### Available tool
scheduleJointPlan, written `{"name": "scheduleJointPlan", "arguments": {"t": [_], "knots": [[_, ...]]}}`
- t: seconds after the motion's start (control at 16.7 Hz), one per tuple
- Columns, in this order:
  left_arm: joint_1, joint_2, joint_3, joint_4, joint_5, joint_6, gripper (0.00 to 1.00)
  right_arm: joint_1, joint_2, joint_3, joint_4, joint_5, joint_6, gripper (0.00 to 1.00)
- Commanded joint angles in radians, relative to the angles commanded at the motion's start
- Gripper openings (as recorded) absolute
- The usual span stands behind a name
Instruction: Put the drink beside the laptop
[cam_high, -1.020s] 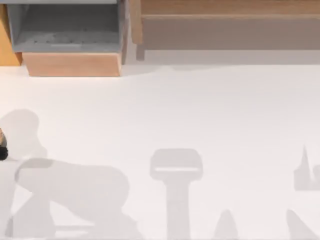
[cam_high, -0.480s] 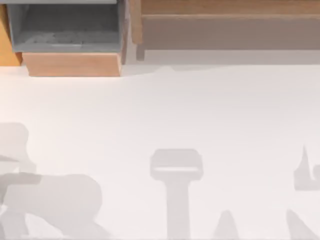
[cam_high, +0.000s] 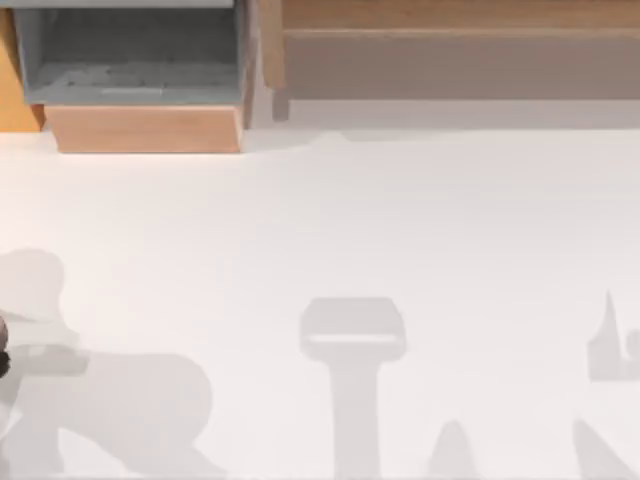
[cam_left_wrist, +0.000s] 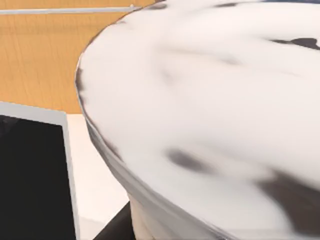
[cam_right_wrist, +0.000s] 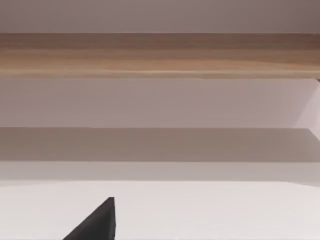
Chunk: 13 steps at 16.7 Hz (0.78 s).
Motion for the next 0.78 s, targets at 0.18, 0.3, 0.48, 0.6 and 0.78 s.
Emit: {"name": "scheduleJointPlan", "arguments": {"t": [0.18,0.3,0.48,0.6,0.78], "knots": [[-0.008,0.034,-0.031,0.088,-0.007,-0.010,0.00,0.000,0.000,0.000,0.000,0.000,0.000,1.00],[-0.008,0.068,-0.041,0.140,0.001,-0.010,0.00,0.000,0.000,0.000,0.000,0.000,0.000,1.00],[0.008,0.138,-0.043,0.223,0.010,0.005,0.00,0.000,0.000,0.000,0.000,0.000,0.000,1.00],[0.027,0.188,-0.041,0.270,0.015,-0.001,0.00,0.000,0.000,0.000,0.000,0.000,0.000,1.00],[0.049,0.297,-0.029,0.341,0.030,-0.006,0.00,0.000,0.000,0.000,0.000,0.000,0.000,1.00]]}}
